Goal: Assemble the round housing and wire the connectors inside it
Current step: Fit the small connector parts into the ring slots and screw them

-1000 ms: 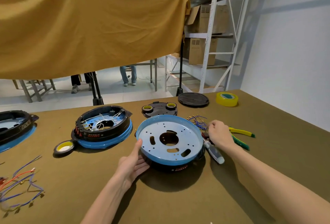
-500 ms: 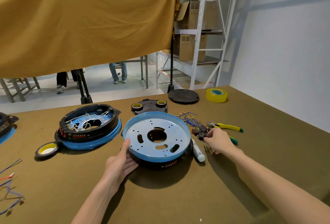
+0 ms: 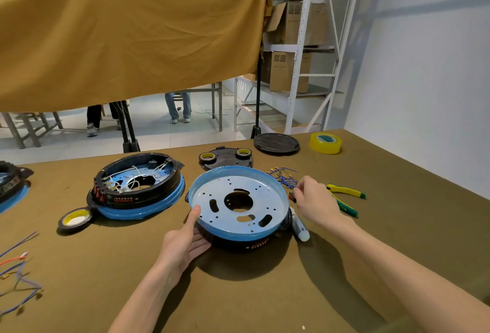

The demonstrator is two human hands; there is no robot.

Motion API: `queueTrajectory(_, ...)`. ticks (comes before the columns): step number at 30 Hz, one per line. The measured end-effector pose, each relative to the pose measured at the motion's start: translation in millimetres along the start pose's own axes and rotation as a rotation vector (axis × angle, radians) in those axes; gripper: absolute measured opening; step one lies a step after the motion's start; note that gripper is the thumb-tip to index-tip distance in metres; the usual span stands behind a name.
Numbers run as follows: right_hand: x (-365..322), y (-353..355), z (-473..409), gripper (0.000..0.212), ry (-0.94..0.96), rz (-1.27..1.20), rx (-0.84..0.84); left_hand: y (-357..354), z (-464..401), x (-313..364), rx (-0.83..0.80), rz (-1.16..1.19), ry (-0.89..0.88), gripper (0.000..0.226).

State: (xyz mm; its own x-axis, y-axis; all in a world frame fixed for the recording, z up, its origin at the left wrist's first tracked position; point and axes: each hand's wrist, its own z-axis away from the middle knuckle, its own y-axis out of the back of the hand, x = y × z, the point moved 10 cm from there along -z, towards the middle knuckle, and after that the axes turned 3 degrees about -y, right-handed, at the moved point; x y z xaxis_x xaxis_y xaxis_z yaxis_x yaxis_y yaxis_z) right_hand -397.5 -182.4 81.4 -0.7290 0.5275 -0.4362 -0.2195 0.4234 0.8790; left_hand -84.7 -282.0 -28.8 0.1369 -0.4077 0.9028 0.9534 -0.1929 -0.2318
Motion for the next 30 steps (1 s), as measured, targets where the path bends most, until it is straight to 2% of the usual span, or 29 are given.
queueTrajectory(2,-23.4,11.7,5.4,0.013,0.067,-0.065,0.075,-0.5,0.3,-0.5,-0.001,0.002,0.012,0.092)
queueTrajectory(3,-36.3,10.7,7.3,0.012,0.104,-0.141,0.050,-0.6,0.7,-0.8,-0.002,-0.001,0.019,0.092)
queueTrajectory(6,-76.7,-6.6,12.4,0.017,0.184,-0.342,-0.131,-1.2,1.1,-2.3,-0.010,-0.011,0.036,0.090)
queueTrajectory(10,-118.3,-35.5,18.9,0.027,0.231,-0.403,-0.312,1.1,-1.7,-4.8,-0.031,-0.016,0.062,0.097)
queueTrajectory(12,-135.8,-45.7,23.6,0.022,0.277,-0.442,-0.349,3.0,-4.5,-5.5,-0.060,-0.024,0.079,0.106)
queueTrajectory(15,-158.1,-57.2,30.3,0.004,0.341,-0.540,-0.426,6.4,-8.3,-7.4,-0.100,-0.017,0.093,0.112)
queueTrajectory(17,-168.4,-65.5,32.5,0.008,0.389,-0.535,-0.468,7.6,-11.7,-9.0,-0.112,-0.016,0.091,0.115)
queueTrajectory(23,-187.2,-80.2,35.8,0.013,0.531,-0.464,-0.431,10.4,-20.0,-14.2,-0.098,0.002,0.094,0.105)
queueTrajectory(30,-197.2,-82.4,45.0,0.015,0.666,-0.442,-0.354,10.4,-17.5,-13.5,-0.120,0.012,0.087,0.105)
